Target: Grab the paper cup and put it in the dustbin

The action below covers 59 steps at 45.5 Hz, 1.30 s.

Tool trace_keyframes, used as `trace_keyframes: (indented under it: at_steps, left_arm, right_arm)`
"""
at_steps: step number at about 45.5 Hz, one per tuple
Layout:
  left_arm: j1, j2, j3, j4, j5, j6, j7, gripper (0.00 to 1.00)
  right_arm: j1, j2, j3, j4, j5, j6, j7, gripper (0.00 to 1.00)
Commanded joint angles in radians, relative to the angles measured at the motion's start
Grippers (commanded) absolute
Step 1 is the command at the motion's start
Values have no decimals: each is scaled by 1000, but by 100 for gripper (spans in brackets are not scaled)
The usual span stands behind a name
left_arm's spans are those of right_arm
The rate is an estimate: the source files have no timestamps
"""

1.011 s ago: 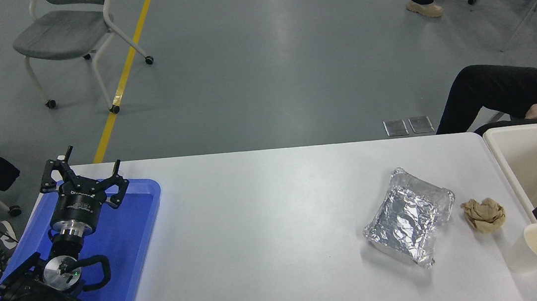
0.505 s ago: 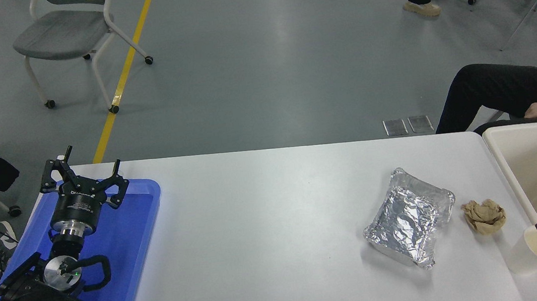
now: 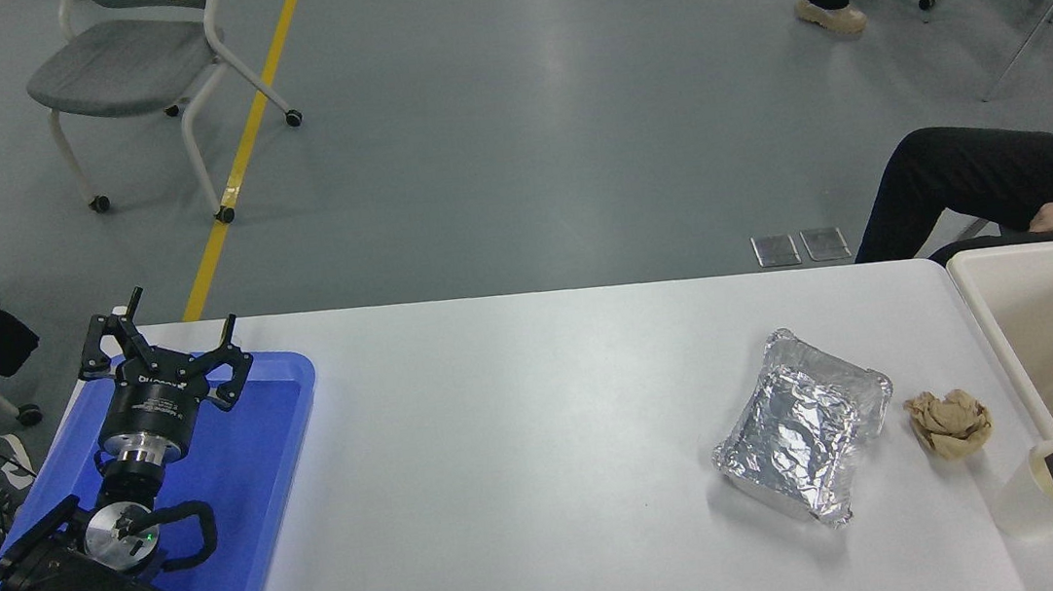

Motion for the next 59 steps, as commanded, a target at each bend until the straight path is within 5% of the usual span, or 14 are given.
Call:
trace_keyframes:
  at_steps: [1, 3, 7, 37, 59]
  left_arm:
    - [0, 0, -1, -1, 0, 0, 0, 100]
    - [0, 0, 0, -1, 0, 0, 0, 100]
    - [0, 0, 0, -1, 0, 0, 0, 100]
    - [-2, -2, -1, -1, 0, 0, 1, 100]
    - [-2, 0, 0, -1, 0, 0, 1, 100]
  right_arm:
    - [-27, 12, 16, -17, 2, -12, 26, 42]
    - [-27, 13, 18, -19, 10, -12, 26, 39]
    - [-31, 13, 18, -19, 11, -12, 28, 0]
    - [128, -79, -19, 93, 19, 36, 36, 0]
    - [816, -31, -531, 341, 165, 145, 36, 0]
